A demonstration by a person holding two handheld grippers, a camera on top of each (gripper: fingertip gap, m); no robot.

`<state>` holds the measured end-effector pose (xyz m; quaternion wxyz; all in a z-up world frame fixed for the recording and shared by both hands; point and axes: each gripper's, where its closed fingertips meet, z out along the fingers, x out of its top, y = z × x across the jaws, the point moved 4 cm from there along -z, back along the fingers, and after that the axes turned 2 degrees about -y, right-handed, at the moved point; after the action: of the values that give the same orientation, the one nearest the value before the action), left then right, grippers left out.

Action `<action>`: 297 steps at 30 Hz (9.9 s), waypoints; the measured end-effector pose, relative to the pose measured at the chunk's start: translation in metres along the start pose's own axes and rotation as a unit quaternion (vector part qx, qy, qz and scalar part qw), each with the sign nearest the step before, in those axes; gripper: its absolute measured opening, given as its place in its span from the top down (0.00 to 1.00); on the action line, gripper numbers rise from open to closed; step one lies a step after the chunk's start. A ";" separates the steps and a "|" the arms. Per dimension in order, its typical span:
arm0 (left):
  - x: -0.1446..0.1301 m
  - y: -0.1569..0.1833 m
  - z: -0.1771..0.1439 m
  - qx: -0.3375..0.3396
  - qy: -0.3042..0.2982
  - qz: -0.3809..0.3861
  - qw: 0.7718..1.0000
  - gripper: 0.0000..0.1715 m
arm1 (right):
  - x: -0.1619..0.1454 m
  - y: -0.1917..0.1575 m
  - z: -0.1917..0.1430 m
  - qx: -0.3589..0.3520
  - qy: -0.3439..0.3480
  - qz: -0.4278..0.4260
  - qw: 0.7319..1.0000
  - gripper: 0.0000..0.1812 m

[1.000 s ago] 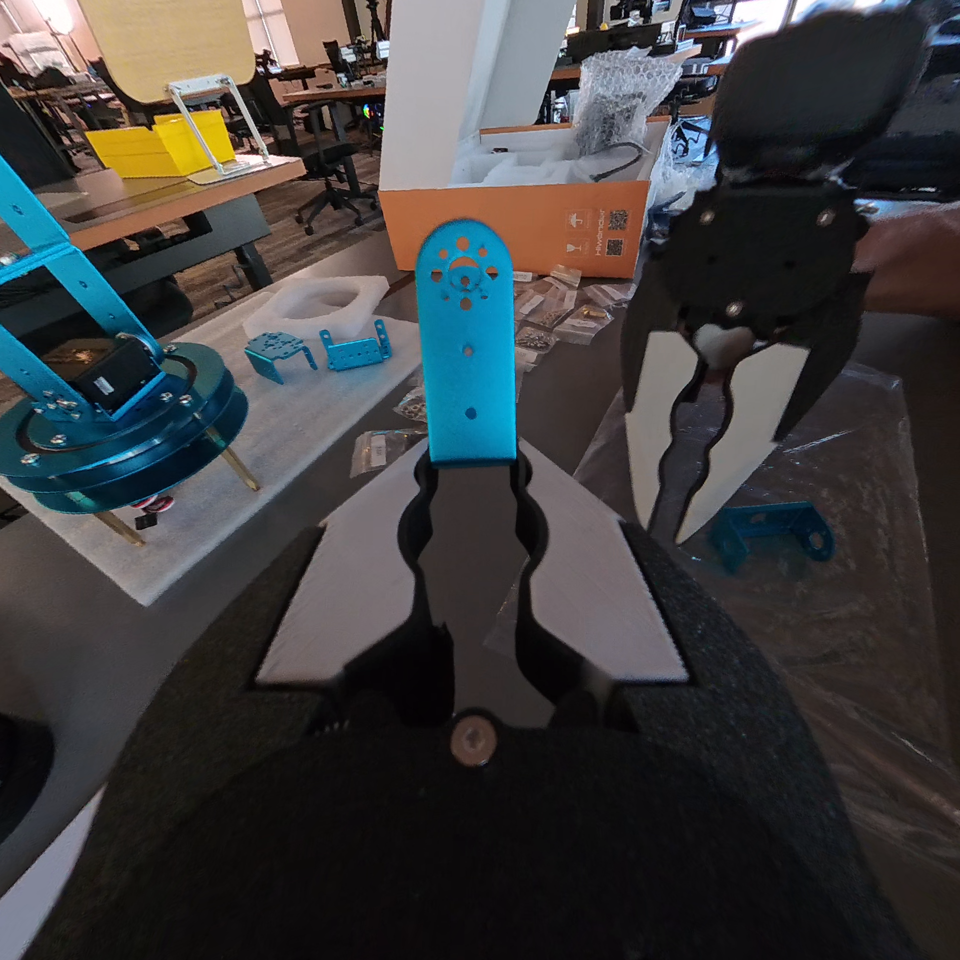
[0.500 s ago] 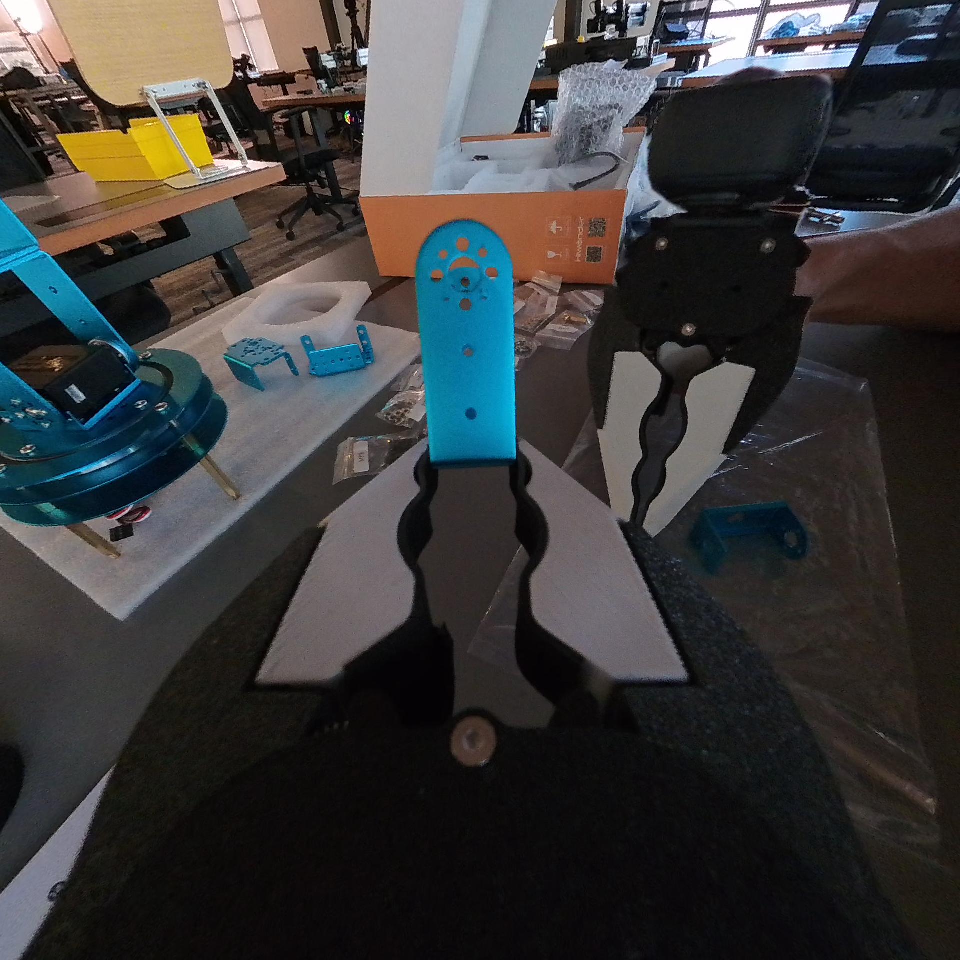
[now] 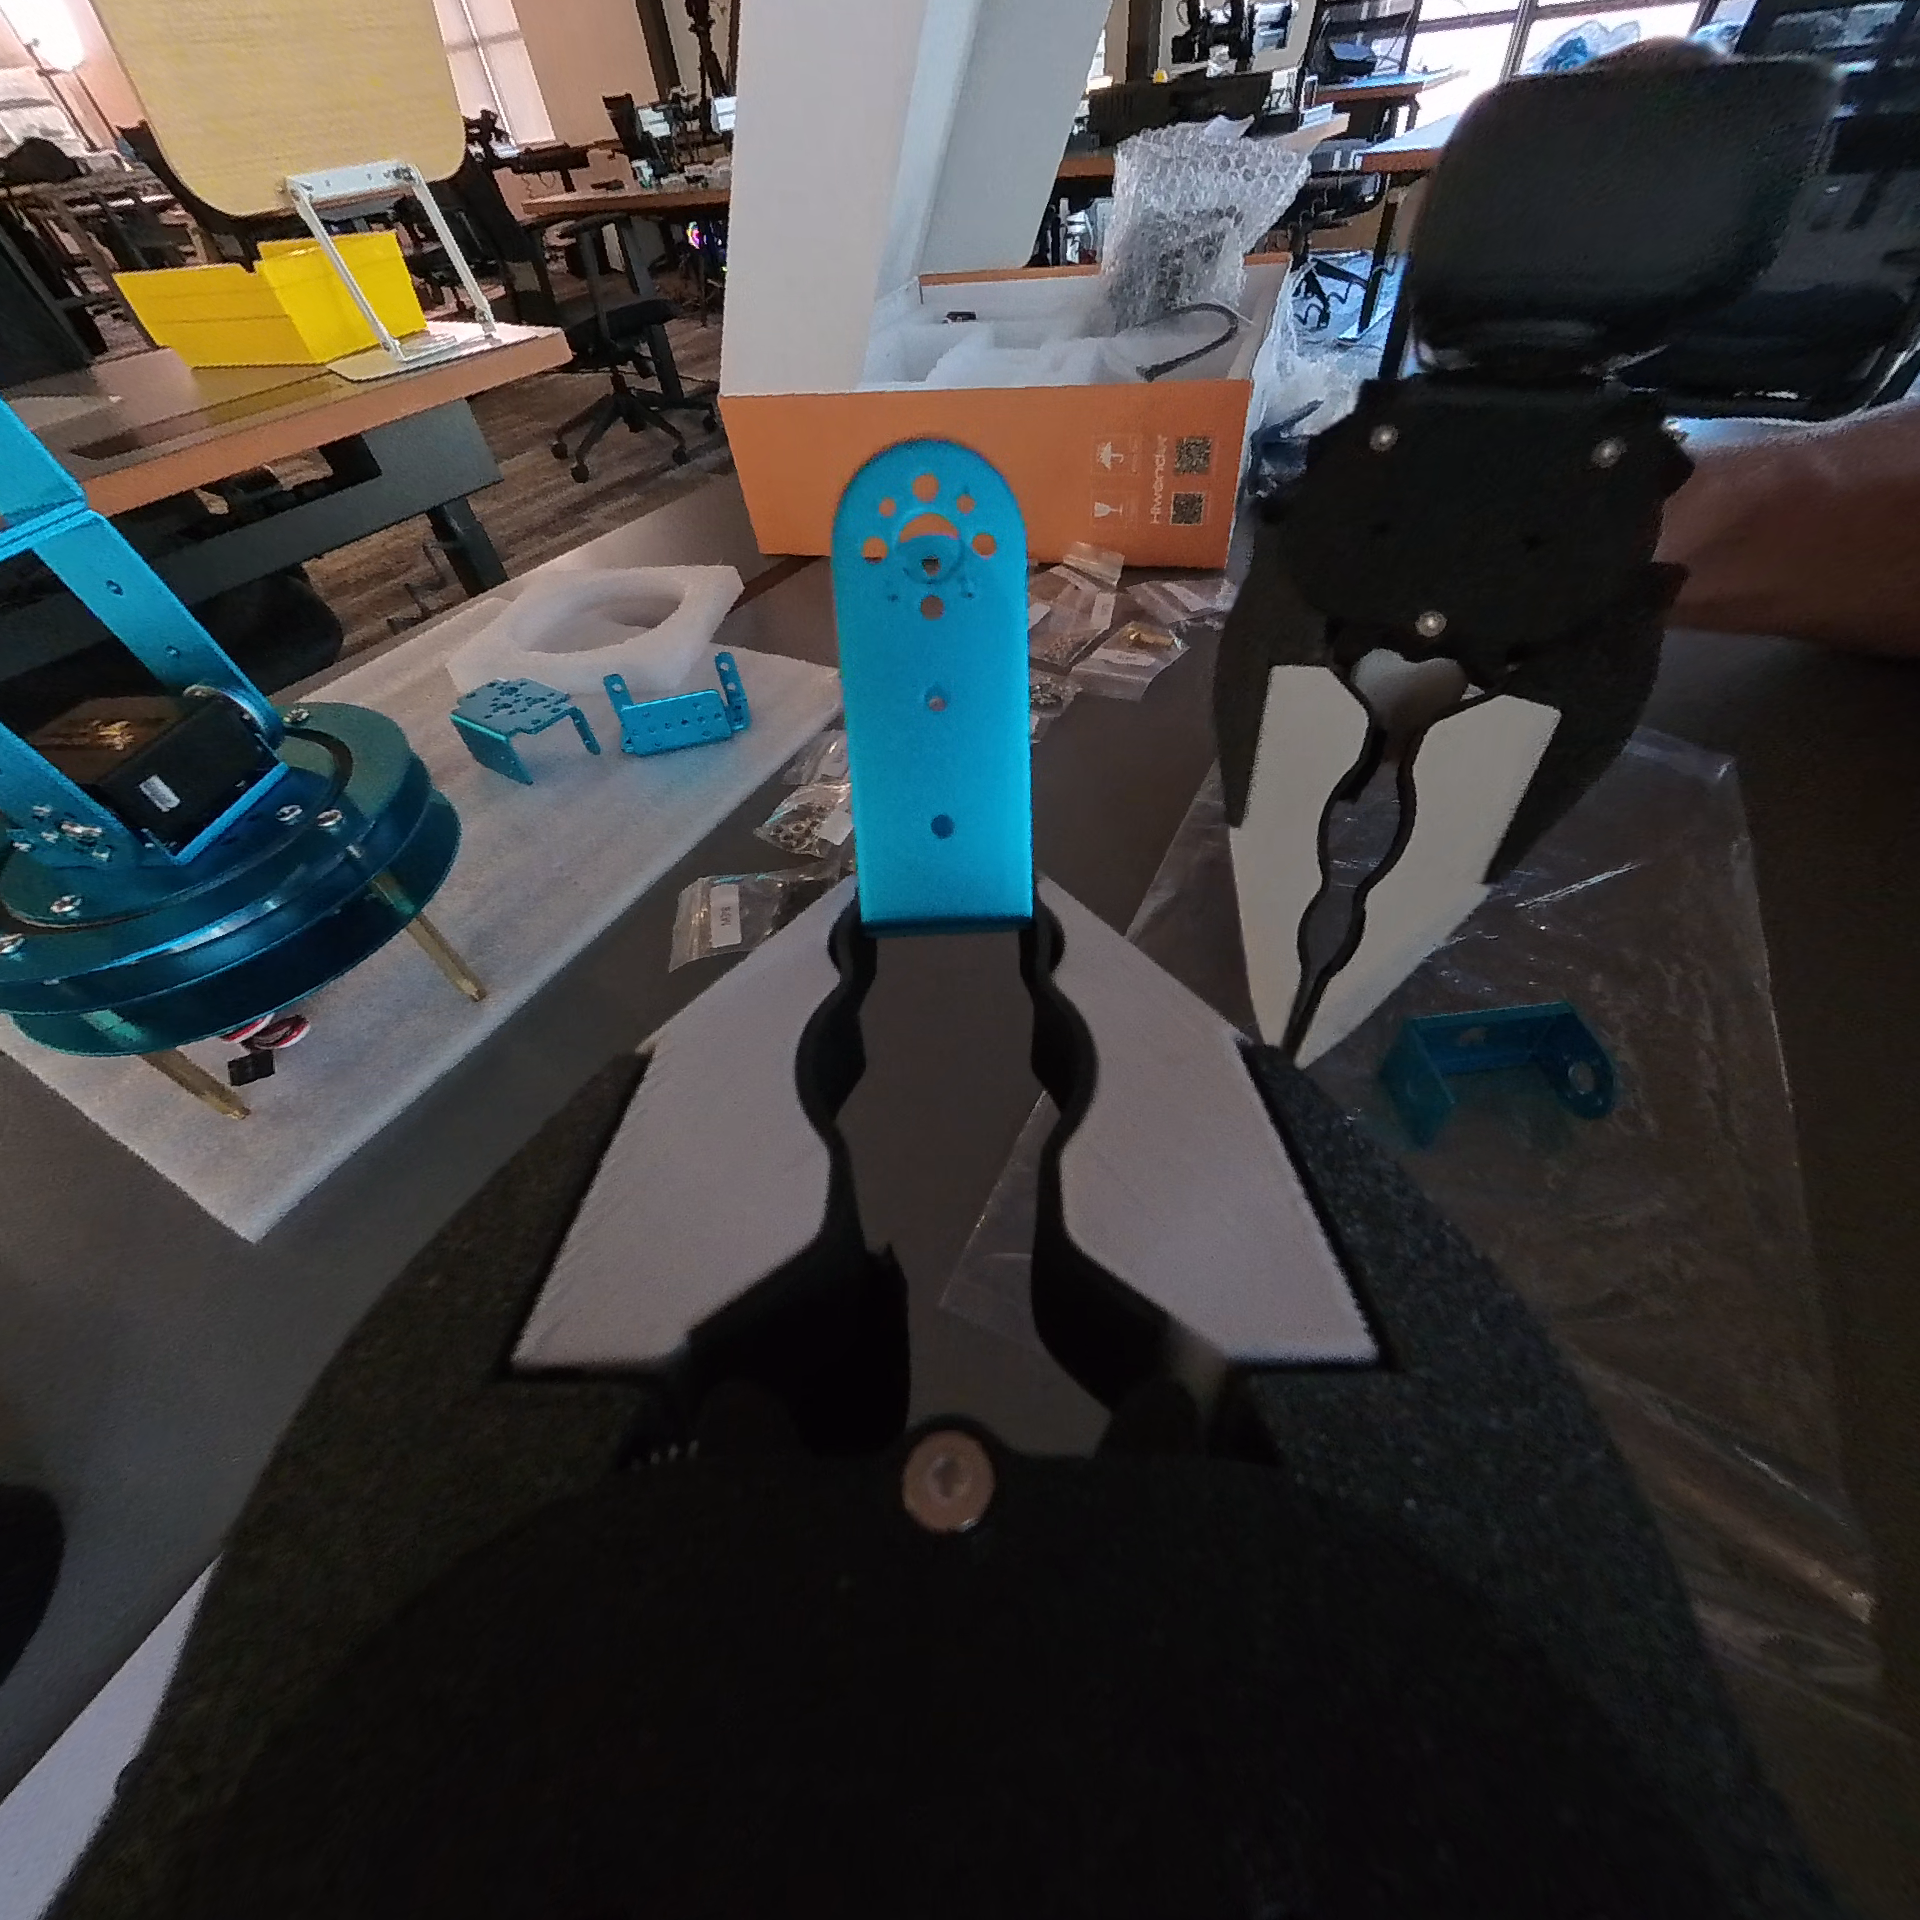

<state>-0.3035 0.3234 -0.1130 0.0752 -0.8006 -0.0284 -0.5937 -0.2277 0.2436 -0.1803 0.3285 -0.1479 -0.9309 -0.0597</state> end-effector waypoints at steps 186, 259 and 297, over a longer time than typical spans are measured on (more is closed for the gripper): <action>0.016 0.065 -0.010 -0.259 0.062 -0.077 0.961 0.84 | 0.034 -0.016 -0.077 -0.021 0.300 0.154 0.941 0.85; 0.012 0.065 -0.008 -0.243 0.045 -0.060 0.967 0.85 | 0.023 -0.009 -0.070 -0.078 0.263 0.129 0.953 0.85; 0.015 0.058 -0.009 -0.226 0.052 -0.062 0.971 0.85 | 0.021 -0.010 -0.065 -0.081 0.244 0.122 0.959 0.86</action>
<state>-0.2998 0.2641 -0.1009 -0.1431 -0.7619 0.0605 -0.6288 -0.2078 0.2257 -0.1164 0.5377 -0.2672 -0.7893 -0.1287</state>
